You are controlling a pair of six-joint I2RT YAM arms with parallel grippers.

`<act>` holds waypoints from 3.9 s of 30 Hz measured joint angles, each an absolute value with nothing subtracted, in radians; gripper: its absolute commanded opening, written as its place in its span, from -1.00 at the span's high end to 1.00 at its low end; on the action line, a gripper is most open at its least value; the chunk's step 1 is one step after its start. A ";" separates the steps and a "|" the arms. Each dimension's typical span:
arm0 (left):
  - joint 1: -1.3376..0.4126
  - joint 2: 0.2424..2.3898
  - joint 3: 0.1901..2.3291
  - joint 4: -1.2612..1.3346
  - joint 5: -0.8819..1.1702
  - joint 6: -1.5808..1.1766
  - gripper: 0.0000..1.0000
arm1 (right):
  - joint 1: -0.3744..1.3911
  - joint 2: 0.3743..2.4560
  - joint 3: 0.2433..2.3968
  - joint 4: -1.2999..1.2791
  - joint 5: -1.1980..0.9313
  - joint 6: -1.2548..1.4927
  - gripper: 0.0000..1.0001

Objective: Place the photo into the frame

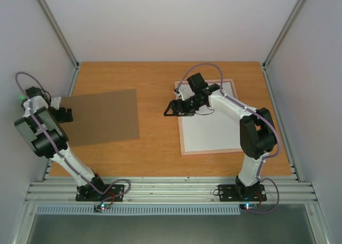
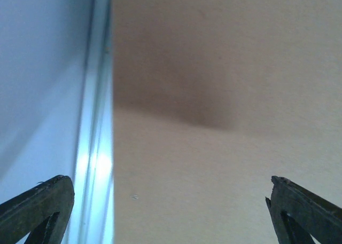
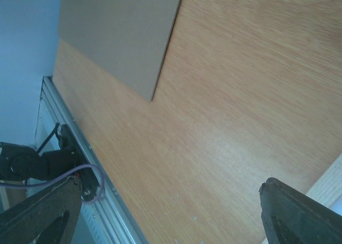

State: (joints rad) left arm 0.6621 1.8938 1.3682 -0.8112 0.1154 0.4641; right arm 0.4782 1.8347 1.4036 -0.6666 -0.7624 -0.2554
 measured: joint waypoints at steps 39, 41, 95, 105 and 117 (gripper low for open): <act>0.736 1.941 1.339 -0.635 -0.014 0.709 0.99 | 0.490 1.831 1.404 -0.712 -0.721 -0.321 -0.85; 0.735 1.958 1.341 -0.623 -0.023 0.721 0.99 | 0.490 1.830 1.404 -0.716 -0.719 -0.324 -0.85; 0.691 1.996 1.378 -0.836 0.249 0.524 -0.38 | 0.624 2.202 1.755 -0.680 -0.649 -0.168 -0.97; 0.646 1.975 1.341 -0.818 0.239 0.586 -0.31 | 0.662 2.312 1.841 -0.689 -0.575 -0.110 -0.97; 0.587 1.917 1.253 -0.804 0.280 0.642 -0.25 | 0.692 2.367 1.927 -0.687 -0.566 -0.055 -0.94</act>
